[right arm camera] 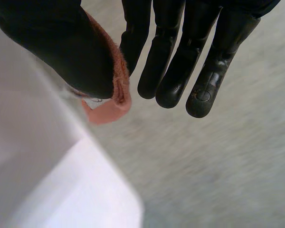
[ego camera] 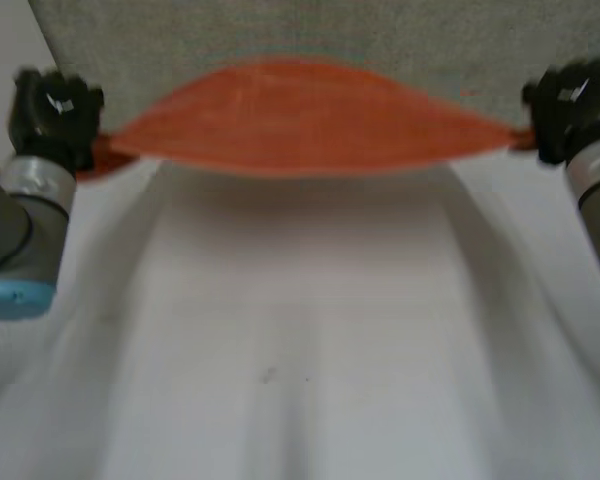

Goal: Fold the laundry

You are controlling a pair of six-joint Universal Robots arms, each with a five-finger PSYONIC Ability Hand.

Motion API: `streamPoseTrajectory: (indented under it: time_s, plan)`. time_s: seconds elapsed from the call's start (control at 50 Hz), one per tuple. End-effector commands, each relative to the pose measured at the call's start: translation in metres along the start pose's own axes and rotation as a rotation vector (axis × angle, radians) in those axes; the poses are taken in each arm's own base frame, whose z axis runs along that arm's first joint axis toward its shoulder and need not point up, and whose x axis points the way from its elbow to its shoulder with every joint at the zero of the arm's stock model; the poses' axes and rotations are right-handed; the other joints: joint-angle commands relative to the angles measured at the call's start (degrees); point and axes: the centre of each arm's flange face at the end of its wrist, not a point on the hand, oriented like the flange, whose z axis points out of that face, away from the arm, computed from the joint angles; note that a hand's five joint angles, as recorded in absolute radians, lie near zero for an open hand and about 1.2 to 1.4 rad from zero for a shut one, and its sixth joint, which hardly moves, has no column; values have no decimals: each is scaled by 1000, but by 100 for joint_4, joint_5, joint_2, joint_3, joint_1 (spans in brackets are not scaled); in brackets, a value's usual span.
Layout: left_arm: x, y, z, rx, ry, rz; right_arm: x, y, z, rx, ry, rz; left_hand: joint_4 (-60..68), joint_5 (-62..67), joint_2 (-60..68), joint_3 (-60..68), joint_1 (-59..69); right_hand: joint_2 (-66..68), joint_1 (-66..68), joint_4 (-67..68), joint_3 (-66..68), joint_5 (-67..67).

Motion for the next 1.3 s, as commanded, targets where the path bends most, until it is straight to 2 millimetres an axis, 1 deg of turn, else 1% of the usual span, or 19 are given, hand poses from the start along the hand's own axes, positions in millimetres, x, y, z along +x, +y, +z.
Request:
streamPoseTrajectory:
  time_s: [0.02,0.12,0.2,0.32,0.36,0.4,0.42,0.48,0.54,0.7,0.76,0.84,0.88,0.94,0.98,1.1,1.16,1.28,1.3]
  plan:
    - [46,59,-21,-137,106,-27,-43,60,1,-166,-116,2,1151,1453,1132,1163,1553,1250,2413,1166,1213,1325]
    - [68,88,-48,-249,189,-19,-63,91,-6,-273,-175,-11,1151,1453,1132,1163,1553,1250,2413,1166,1213,1325]
    - [68,97,-69,-320,220,-9,-59,93,-19,-352,-209,-37,1151,1453,1132,1163,1553,1250,2413,1166,1213,1325]
    - [48,89,-101,-445,284,43,-46,76,-50,-452,-315,-143,1151,1453,1132,1163,1553,1250,2413,1166,1213,1325]
    - [41,85,-119,-531,347,79,-39,72,-73,-539,-413,-223,1151,1453,1132,1163,1553,1250,2413,1166,1213,1325]
    - [39,84,-125,-560,372,90,-37,73,-78,-562,-436,-242,1151,1453,1132,1163,1553,1250,2413,1166,1213,1325]
    - [36,79,-137,-612,420,108,-28,75,-92,-620,-485,-295,1151,1453,1132,1163,1553,1250,2413,1166,1213,1325]
    - [28,66,-155,-685,497,112,-20,77,-103,-656,-524,-340,1151,1453,1132,1163,1553,1250,2413,1166,1213,1325]
    - [23,58,-159,-691,509,112,-15,79,-104,-663,-532,-367,1151,1453,1132,1163,1553,1250,2413,1166,1213,1325]
    - [24,47,-119,-480,414,99,-15,84,-69,-541,-396,-360,1151,1453,1132,1163,1553,1250,2413,1166,1213,1325]
    - [41,66,-93,-444,399,99,-27,96,-47,-497,-343,-318,1151,1453,1132,1163,1553,1250,2413,1166,1213,1325]
    - [53,71,-77,-407,394,105,-49,94,-19,-408,-292,-237,1151,1453,1132,1163,1553,1250,2413,1166,1213,1325]
    - [66,77,-55,-361,380,107,-56,98,-9,-391,-279,-222,1151,1453,1132,1163,1553,1250,2413,1166,1213,1325]
    - [73,79,-41,-324,361,110,-64,109,10,-393,-234,-222,1151,1453,1132,1163,1553,1250,2413,1166,1213,1325]
    - [86,81,-12,-234,316,119,-69,114,22,-391,-192,-232,1151,1453,1132,1163,1553,1250,2413,1166,1213,1325]
    - [102,90,24,-155,271,122,-79,112,52,-314,-101,-245,1151,1453,1132,1163,1553,1250,2413,1166,1213,1325]
    - [112,98,36,-135,264,123,-87,122,70,-289,-75,-258,1151,1453,1132,1163,1553,1250,2413,1166,1213,1325]
    - [126,109,48,-116,260,122,-95,126,81,-274,-57,-261,1151,1453,1132,1163,1553,1250,2413,1166,1213,1325]
    - [130,107,46,-107,270,119,-96,125,83,-272,-46,-260,-229,73,-248,-217,173,-2025,-861,-2109,-2061,-1950]
